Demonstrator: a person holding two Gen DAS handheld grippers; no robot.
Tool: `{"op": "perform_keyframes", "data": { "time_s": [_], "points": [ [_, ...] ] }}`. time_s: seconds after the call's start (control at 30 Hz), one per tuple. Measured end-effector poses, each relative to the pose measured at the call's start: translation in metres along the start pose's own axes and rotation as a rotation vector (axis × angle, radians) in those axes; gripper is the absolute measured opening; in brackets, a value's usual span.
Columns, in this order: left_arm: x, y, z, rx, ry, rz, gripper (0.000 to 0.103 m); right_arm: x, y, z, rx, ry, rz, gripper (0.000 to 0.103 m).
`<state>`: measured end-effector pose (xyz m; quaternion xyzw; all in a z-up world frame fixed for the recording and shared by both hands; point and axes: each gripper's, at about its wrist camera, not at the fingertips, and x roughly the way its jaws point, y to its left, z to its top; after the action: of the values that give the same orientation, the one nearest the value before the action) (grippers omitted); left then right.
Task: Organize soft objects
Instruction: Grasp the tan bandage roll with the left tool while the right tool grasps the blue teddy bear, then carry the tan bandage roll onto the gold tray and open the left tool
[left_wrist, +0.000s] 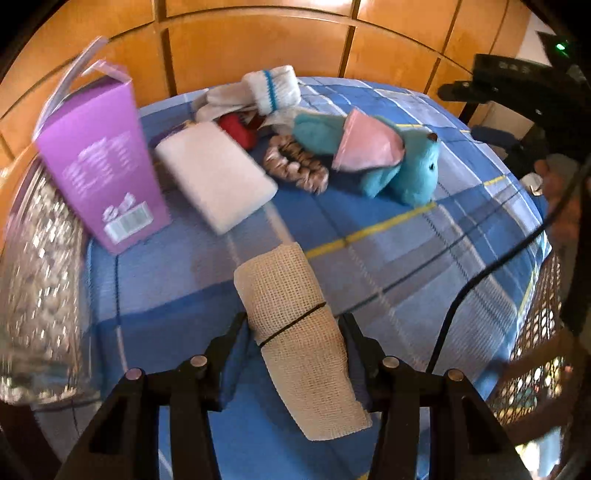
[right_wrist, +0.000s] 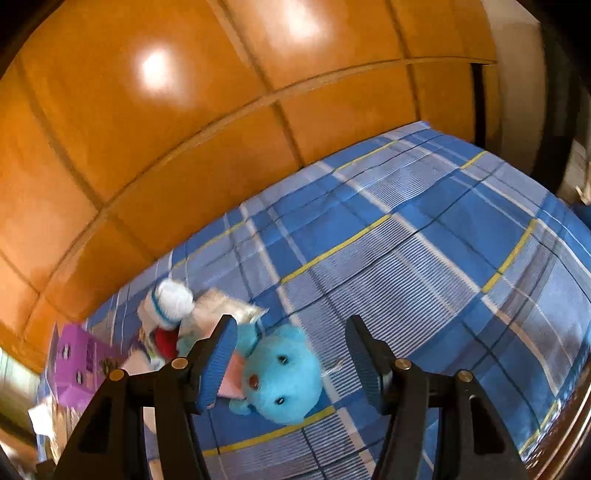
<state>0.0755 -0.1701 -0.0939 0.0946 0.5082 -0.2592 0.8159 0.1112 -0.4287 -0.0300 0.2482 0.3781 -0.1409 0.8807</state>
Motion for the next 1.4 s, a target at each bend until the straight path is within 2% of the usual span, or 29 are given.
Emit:
{"op": "perform_keyframes", "data": {
  "time_s": [0.13,0.23,0.27,0.3,0.33,0.43,0.6,0.73,0.87,1.0,1.07,1.13,1.23,1.4],
  "points": [
    [-0.002,0.006,-0.008,-0.014,-0.013,-0.005,0.049,0.021,0.021,-0.007,-0.119,0.088,-0.092,0.074],
    [-0.003,0.006,-0.013,-0.011,-0.025,0.002,0.049,0.048,0.025,-0.013,-0.147,0.226,-0.125,0.074],
    [-0.002,0.006,-0.014,-0.004,-0.029,0.01,0.049,0.055,0.025,-0.016,-0.155,0.258,-0.14,0.07],
    [0.0,0.002,-0.014,0.006,-0.033,0.022,0.049,0.057,0.026,-0.017,-0.16,0.264,-0.138,0.062],
    [0.001,-0.001,-0.014,0.015,-0.036,0.034,0.049,0.056,0.026,-0.017,-0.163,0.257,-0.116,0.044],
    [0.002,-0.007,-0.01,0.036,-0.038,0.047,0.047,0.056,0.032,-0.022,-0.203,0.258,-0.122,0.042],
    [-0.024,-0.009,0.005,0.076,-0.091,-0.003,0.044,0.057,0.033,-0.025,-0.209,0.28,-0.122,0.043],
    [-0.058,-0.008,0.041,0.082,-0.177,-0.036,0.045,0.056,0.037,-0.028,-0.22,0.279,-0.13,0.044],
    [-0.085,0.005,0.095,0.037,-0.247,-0.053,0.045,0.06,0.041,-0.028,-0.247,0.277,-0.146,0.045],
    [-0.106,0.042,0.152,-0.047,-0.32,0.006,0.045,0.06,0.041,-0.029,-0.254,0.272,-0.15,0.045],
    [-0.116,0.075,0.169,-0.139,-0.346,0.04,0.045,0.06,0.042,-0.029,-0.261,0.27,-0.153,0.045],
    [-0.13,0.112,0.171,-0.232,-0.385,0.093,0.045,0.06,0.043,-0.029,-0.268,0.269,-0.155,0.045],
    [-0.148,0.163,0.15,-0.325,-0.412,0.191,0.045,0.059,0.045,-0.03,-0.277,0.268,-0.158,0.045],
    [-0.175,0.228,0.072,-0.433,-0.411,0.319,0.045,0.059,0.047,-0.03,-0.285,0.268,-0.165,0.045]
  ]
}}
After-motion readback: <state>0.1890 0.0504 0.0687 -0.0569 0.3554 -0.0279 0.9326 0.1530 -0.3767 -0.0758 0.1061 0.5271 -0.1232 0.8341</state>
